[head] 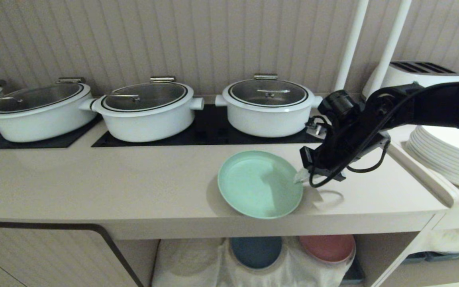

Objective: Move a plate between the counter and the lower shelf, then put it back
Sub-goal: Put the plate

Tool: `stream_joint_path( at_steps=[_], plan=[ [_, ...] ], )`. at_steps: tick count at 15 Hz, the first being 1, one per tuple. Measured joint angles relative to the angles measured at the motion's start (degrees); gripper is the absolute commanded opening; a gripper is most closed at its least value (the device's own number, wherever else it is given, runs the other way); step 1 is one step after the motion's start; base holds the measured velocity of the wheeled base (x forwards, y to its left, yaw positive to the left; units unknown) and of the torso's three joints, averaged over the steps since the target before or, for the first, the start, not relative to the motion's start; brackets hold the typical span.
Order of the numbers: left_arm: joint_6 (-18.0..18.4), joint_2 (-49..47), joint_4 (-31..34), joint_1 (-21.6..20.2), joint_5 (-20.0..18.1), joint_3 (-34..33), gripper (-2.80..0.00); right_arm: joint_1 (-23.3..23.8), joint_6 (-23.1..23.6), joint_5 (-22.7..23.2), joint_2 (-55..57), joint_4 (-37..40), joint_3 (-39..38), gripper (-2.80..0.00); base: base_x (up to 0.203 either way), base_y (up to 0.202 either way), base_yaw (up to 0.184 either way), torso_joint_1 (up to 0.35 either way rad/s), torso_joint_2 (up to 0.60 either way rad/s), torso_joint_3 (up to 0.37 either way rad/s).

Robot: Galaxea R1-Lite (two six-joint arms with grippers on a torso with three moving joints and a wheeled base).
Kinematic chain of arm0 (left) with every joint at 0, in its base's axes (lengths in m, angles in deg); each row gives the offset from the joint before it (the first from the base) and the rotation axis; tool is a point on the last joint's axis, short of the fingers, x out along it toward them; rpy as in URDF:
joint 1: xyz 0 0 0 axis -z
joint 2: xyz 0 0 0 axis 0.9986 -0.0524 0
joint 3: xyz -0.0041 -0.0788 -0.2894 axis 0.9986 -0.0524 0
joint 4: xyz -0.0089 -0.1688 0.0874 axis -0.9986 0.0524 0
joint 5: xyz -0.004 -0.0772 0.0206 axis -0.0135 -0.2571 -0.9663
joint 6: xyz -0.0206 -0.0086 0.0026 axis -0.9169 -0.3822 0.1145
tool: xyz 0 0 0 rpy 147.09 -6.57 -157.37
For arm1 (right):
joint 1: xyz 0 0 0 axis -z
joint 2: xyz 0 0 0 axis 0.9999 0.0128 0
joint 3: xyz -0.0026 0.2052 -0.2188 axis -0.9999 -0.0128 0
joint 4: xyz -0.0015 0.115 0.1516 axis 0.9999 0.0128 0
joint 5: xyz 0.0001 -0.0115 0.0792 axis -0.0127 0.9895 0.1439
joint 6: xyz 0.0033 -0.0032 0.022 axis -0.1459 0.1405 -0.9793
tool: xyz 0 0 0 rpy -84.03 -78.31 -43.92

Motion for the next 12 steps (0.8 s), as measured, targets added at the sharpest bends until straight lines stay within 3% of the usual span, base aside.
stream_joint_path(
  at_steps=[12],
  plan=[
    [0.0, 0.0, 0.0, 0.0, 0.0, 0.0, -2.80, 0.0, -0.3, 0.0, 3.1, 0.8, 3.6, -2.80, 0.000, 0.000, 0.000, 0.000, 0.00, 0.000]
  ],
)
